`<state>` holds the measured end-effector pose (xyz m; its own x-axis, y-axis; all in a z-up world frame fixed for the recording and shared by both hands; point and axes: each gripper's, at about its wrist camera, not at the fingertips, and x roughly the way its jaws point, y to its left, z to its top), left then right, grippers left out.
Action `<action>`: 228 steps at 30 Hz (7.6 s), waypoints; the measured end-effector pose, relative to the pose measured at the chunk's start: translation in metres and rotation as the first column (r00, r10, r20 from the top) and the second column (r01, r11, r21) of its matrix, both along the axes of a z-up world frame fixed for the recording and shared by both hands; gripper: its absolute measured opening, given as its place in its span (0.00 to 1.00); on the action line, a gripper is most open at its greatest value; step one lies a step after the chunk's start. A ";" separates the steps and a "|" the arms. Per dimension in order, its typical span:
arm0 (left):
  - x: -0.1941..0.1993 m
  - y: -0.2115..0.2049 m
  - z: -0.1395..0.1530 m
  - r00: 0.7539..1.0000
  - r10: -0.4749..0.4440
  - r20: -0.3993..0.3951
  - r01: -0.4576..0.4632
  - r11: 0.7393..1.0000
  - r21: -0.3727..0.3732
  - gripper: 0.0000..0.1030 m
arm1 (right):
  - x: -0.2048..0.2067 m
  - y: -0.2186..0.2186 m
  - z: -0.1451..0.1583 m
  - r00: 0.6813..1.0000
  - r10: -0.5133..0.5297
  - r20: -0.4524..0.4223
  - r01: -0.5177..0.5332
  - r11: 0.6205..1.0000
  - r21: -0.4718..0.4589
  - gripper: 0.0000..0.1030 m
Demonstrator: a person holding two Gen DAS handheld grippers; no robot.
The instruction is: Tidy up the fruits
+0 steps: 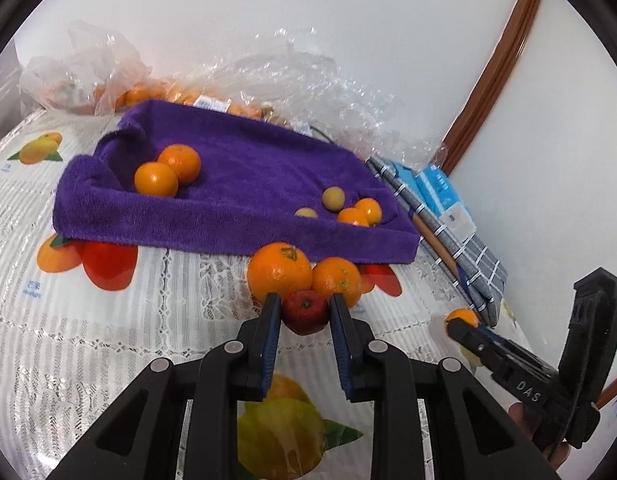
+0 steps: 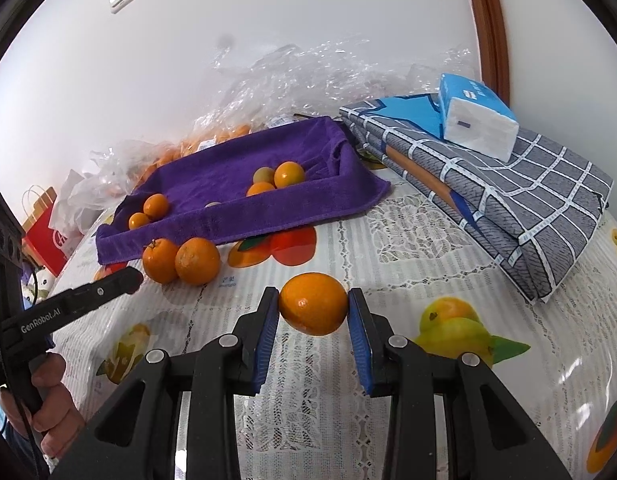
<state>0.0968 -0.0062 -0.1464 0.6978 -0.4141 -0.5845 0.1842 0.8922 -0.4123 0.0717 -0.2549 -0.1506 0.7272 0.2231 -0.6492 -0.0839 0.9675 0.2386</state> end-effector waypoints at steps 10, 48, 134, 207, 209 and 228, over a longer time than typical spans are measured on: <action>0.000 0.009 0.000 1.000 0.022 -0.016 -0.023 0.999 -0.044 0.23 | 0.001 -0.003 -0.001 1.000 -0.020 -0.002 0.020 1.000 0.010 0.34; 0.030 0.055 0.052 0.989 0.135 0.056 -0.138 0.989 0.053 0.23 | 0.049 0.029 0.086 0.990 -0.101 0.101 0.117 0.979 -0.168 0.33; 0.062 0.068 0.025 0.997 0.047 -0.065 -0.037 0.988 0.147 0.49 | 0.075 0.094 0.016 0.958 0.281 -0.055 -0.286 0.952 -0.112 0.49; -0.062 0.002 0.151 0.975 0.173 0.142 -0.208 0.931 0.298 0.85 | -0.043 0.049 0.153 0.992 -0.021 0.121 0.043 0.984 -0.175 0.79; -0.074 0.003 0.154 0.973 0.176 0.147 -0.212 0.932 0.294 0.86 | -0.062 0.050 0.159 0.988 -0.016 0.154 0.044 0.982 -0.182 0.86; -0.110 -0.007 0.163 0.961 0.205 0.184 -0.256 0.911 0.324 0.86 | -0.105 0.041 0.166 0.985 -0.047 0.169 0.075 0.984 -0.164 0.93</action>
<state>-0.0133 -0.0130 0.0167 0.8362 -0.0245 -0.5479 -0.0097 0.9982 -0.0594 -0.0332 -0.2139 0.0150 0.8354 0.0721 -0.5449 -0.0473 0.9971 0.0593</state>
